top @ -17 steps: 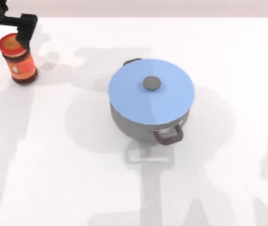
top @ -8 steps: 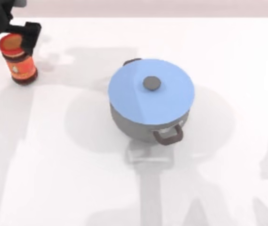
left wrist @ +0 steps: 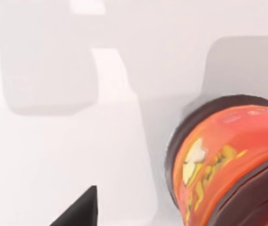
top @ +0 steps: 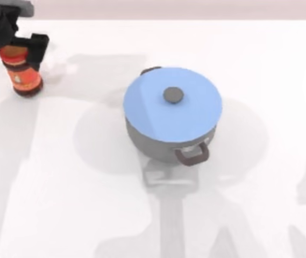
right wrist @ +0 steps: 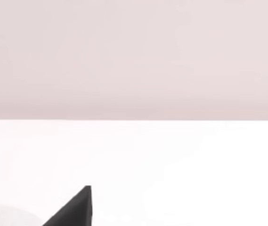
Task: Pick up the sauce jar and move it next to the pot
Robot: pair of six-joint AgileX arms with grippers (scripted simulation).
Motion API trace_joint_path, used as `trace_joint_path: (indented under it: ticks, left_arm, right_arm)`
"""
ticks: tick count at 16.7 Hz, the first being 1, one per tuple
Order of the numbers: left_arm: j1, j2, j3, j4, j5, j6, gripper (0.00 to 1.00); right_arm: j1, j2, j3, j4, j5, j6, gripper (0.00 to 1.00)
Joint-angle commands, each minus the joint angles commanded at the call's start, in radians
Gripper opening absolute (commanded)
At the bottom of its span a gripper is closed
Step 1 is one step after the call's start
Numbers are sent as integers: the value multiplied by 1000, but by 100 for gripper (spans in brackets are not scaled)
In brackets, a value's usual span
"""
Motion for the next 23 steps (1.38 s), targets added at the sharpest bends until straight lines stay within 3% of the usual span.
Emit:
trace_joint_path:
  ticks: [11,23]
  left_arm:
    - [0,0,0,0,0,0,2]
    - [5,-39,-38,-5,-1,2,0]
  right_arm:
    - [0,0,0,0,0,0,100]
    - [0,0,0,0,0,0,100]
